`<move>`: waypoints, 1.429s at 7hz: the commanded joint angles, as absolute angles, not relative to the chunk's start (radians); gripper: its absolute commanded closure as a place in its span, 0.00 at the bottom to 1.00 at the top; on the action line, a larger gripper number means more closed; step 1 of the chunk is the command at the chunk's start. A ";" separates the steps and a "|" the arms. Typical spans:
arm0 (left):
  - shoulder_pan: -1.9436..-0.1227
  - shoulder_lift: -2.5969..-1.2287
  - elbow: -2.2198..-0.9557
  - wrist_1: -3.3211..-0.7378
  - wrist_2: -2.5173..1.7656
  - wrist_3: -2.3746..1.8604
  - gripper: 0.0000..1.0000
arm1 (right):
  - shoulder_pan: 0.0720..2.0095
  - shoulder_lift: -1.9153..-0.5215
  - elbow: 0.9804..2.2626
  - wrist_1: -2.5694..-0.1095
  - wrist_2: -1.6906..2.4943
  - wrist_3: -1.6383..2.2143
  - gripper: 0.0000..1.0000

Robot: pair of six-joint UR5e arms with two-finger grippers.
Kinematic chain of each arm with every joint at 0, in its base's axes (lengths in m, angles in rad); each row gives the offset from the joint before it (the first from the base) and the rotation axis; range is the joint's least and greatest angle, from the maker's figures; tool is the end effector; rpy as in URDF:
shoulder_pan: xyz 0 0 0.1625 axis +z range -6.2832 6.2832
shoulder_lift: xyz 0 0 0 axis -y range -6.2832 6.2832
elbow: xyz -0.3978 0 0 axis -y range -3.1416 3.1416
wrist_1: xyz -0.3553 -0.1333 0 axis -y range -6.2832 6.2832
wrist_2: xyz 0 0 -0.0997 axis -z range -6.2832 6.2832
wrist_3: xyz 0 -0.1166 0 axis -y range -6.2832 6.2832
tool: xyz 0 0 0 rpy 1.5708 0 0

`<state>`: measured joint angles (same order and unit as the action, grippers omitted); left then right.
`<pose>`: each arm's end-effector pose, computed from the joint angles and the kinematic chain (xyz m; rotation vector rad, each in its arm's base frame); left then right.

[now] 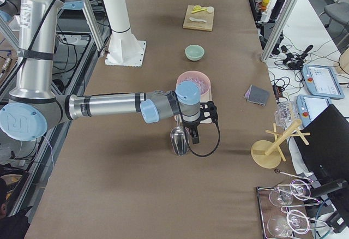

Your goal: Put spoon and ice into bowl

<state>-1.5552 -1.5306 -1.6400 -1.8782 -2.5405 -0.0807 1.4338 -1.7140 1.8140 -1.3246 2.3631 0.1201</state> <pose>-0.0300 -0.4556 0.5790 0.2628 0.9733 0.1036 -0.0073 -0.4213 0.5639 0.2246 -0.8199 -0.1530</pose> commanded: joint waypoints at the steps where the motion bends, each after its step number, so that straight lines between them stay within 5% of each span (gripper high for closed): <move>1: -1.549 -1.528 -1.649 -1.879 -2.542 -0.080 0.02 | 1.433 -1.710 1.818 -1.324 2.393 0.149 0.00; 5: -1.389 -1.621 -1.692 -1.966 -2.498 -0.458 0.02 | 1.300 -1.654 1.827 -1.080 2.433 0.530 0.00; 10: -1.149 -1.733 -1.718 -1.974 -2.347 -0.742 0.02 | 0.987 -1.528 1.888 -1.078 2.222 0.762 0.03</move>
